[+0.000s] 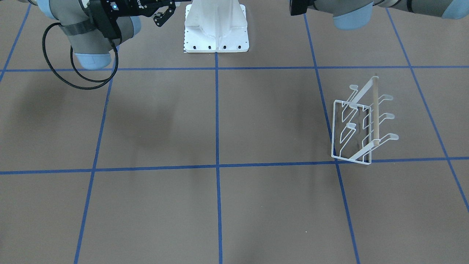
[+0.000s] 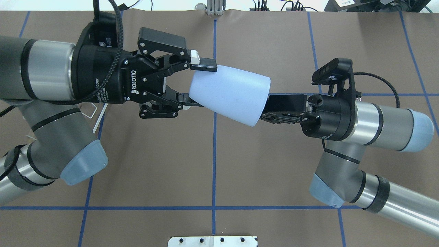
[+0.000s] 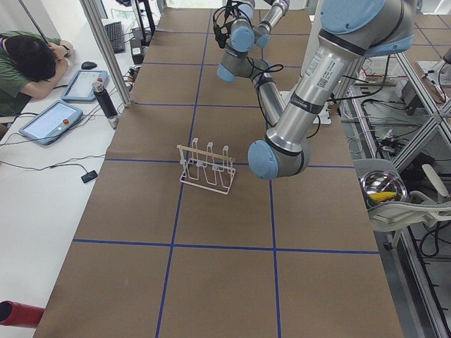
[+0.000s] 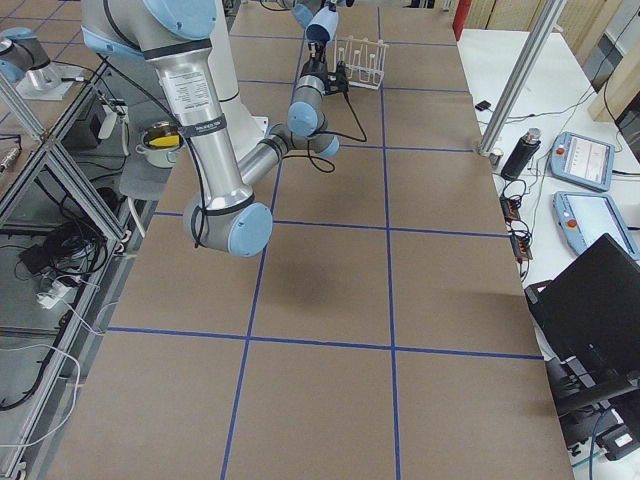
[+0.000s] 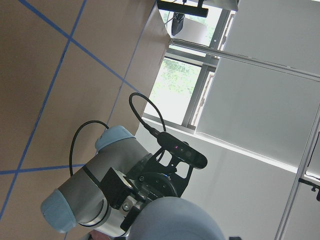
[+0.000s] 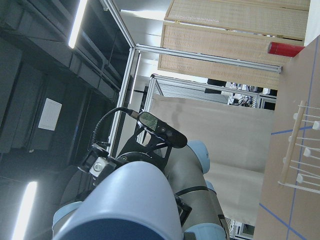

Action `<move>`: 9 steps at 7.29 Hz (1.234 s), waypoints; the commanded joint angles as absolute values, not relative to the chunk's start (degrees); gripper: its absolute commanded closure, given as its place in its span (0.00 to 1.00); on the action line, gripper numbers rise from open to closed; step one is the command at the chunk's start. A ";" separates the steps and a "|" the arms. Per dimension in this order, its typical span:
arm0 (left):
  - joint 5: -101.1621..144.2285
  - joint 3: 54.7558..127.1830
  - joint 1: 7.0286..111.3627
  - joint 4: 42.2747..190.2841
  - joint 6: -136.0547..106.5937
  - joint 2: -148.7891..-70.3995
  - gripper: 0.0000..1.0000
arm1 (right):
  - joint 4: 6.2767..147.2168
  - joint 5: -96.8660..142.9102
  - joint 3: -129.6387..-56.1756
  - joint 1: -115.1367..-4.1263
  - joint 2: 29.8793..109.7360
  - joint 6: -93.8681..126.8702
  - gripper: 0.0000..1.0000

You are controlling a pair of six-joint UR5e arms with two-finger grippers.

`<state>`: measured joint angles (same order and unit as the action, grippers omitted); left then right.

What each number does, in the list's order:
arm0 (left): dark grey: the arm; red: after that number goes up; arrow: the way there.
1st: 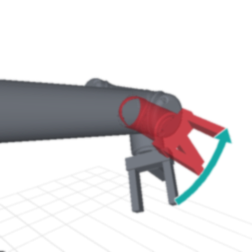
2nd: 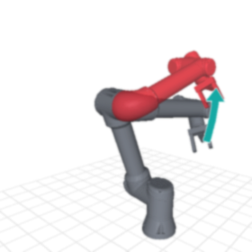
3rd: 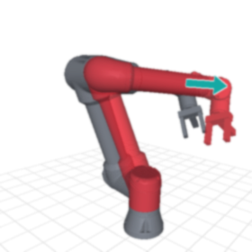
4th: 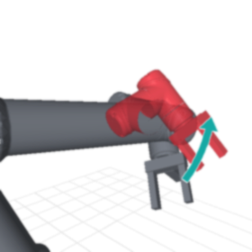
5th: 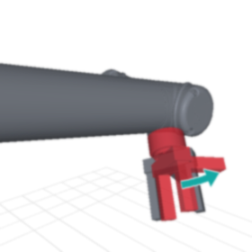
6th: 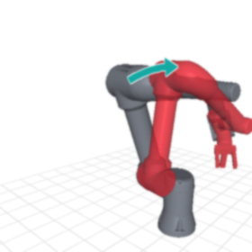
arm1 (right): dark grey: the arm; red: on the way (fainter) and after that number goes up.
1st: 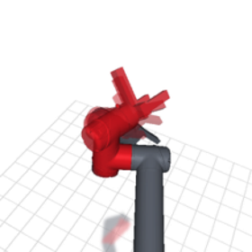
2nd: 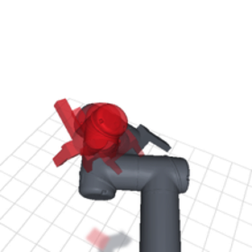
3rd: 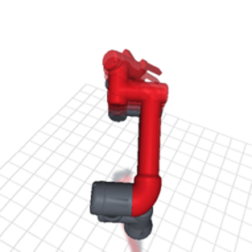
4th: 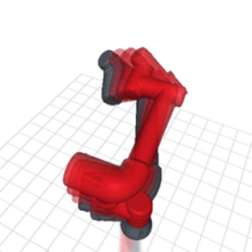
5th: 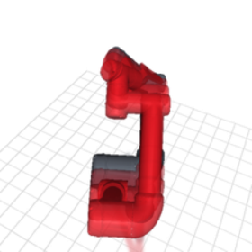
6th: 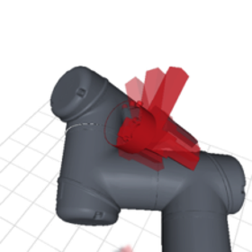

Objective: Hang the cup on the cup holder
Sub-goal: 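Open the right gripper and withdraw it while the left gripper holds the cup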

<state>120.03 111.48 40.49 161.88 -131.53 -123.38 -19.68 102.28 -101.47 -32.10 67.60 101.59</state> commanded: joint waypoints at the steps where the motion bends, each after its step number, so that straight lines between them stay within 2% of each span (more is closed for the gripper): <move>1: 120.06 111.80 40.43 161.89 -134.27 -123.31 0.82 | -19.60 102.13 -101.77 -31.99 67.67 101.60 0.00; 2: 120.06 111.80 40.43 161.89 -134.56 -123.31 0.93 | -19.60 101.95 -102.04 -32.08 67.68 101.69 0.00; 3: 119.97 111.80 40.43 161.89 -134.47 -123.31 1.00 | -19.69 102.04 -102.04 -32.08 67.68 101.69 0.00; 6: 120.06 111.80 40.69 161.81 -133.86 -122.79 1.00 | -19.43 102.56 -103.97 -34.43 71.61 101.95 0.00; 8: 119.97 111.53 43.48 161.20 -133.59 -122.52 1.00 | -18.63 106.14 -102.84 -42.58 77.67 101.78 0.00; 9: 120.41 111.19 46.90 160.93 -133.51 -122.17 1.00 | -16.72 110.87 -100.31 -48.46 78.13 101.78 0.00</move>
<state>120.08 111.49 43.55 161.34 -133.62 -122.50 -18.29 106.20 -102.57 -41.84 76.30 101.84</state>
